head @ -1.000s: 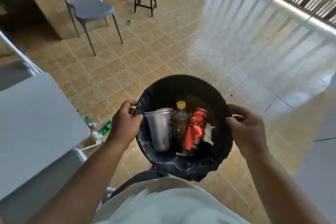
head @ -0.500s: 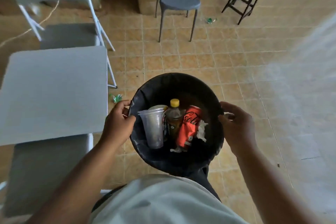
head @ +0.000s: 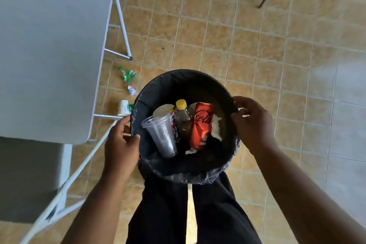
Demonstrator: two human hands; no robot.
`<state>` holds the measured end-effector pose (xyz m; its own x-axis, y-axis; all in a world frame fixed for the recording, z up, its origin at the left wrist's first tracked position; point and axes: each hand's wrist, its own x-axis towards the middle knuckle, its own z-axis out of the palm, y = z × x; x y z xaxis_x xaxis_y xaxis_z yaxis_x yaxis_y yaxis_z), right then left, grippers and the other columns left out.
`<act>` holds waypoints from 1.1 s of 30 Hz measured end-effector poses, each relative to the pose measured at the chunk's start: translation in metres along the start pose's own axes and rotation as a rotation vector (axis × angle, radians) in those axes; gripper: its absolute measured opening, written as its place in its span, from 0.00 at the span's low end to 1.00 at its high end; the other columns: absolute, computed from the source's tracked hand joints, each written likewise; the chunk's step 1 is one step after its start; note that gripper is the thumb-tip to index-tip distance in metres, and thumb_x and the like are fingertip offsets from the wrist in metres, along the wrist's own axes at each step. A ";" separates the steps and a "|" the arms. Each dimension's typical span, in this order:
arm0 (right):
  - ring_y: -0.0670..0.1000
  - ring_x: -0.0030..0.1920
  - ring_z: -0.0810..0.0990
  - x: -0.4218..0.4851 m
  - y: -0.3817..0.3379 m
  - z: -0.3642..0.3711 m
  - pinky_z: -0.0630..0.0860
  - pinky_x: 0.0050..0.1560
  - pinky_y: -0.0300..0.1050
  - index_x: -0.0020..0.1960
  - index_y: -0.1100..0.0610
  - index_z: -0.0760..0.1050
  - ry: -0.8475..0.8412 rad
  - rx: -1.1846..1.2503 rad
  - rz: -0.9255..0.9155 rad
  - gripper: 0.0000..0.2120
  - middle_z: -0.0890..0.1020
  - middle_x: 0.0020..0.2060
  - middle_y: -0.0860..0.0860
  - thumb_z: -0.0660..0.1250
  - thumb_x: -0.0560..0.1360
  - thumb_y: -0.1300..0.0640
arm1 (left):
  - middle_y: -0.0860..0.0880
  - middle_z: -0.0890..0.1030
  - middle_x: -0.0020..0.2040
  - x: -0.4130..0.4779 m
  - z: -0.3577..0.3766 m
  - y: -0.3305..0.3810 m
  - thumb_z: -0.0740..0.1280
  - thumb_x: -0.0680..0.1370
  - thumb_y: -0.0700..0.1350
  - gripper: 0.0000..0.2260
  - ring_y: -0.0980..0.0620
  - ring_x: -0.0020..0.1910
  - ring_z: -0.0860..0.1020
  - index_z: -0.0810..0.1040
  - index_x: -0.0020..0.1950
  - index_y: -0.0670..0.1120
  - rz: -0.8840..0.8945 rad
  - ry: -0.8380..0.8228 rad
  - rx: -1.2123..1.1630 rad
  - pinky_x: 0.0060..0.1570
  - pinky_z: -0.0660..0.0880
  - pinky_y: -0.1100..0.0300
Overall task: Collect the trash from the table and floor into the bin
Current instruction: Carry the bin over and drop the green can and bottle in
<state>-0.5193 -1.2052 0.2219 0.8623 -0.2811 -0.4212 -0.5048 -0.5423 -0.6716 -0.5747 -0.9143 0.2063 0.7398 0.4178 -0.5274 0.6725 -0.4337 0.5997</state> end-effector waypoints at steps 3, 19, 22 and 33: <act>0.48 0.41 0.79 0.072 0.052 0.068 0.75 0.42 0.42 0.52 0.43 0.79 0.025 -0.027 0.004 0.19 0.82 0.45 0.46 0.66 0.70 0.65 | 0.51 0.80 0.53 0.081 0.066 -0.045 0.67 0.75 0.37 0.23 0.44 0.51 0.80 0.74 0.66 0.57 -0.022 -0.015 -0.039 0.54 0.78 0.44; 0.54 0.43 0.83 0.315 0.175 0.217 0.81 0.47 0.53 0.43 0.41 0.79 0.057 -0.009 -0.089 0.16 0.82 0.39 0.42 0.68 0.62 0.61 | 0.48 0.82 0.51 0.338 0.218 -0.105 0.64 0.67 0.40 0.25 0.36 0.46 0.81 0.78 0.48 0.71 0.351 -0.086 -0.107 0.48 0.80 0.35; 0.55 0.45 0.82 0.337 0.174 0.224 0.81 0.45 0.52 0.45 0.43 0.80 0.067 -0.019 -0.121 0.16 0.81 0.39 0.44 0.67 0.63 0.60 | 0.49 0.81 0.45 0.365 0.228 -0.098 0.63 0.64 0.39 0.20 0.39 0.42 0.81 0.82 0.51 0.57 0.366 -0.099 -0.114 0.50 0.79 0.34; 0.55 0.47 0.80 0.342 0.160 0.228 0.71 0.37 0.40 0.61 0.54 0.76 0.090 -0.252 -0.154 0.19 0.82 0.48 0.51 0.68 0.70 0.61 | 0.46 0.79 0.51 0.383 0.223 -0.096 0.67 0.68 0.41 0.24 0.35 0.47 0.81 0.77 0.47 0.73 0.454 -0.159 -0.064 0.51 0.80 0.36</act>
<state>-0.3139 -1.2075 -0.1688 0.9337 -0.2433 -0.2628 -0.3518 -0.7601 -0.5464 -0.3515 -0.8907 -0.1871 0.9555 0.0683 -0.2869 0.2825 -0.4919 0.8235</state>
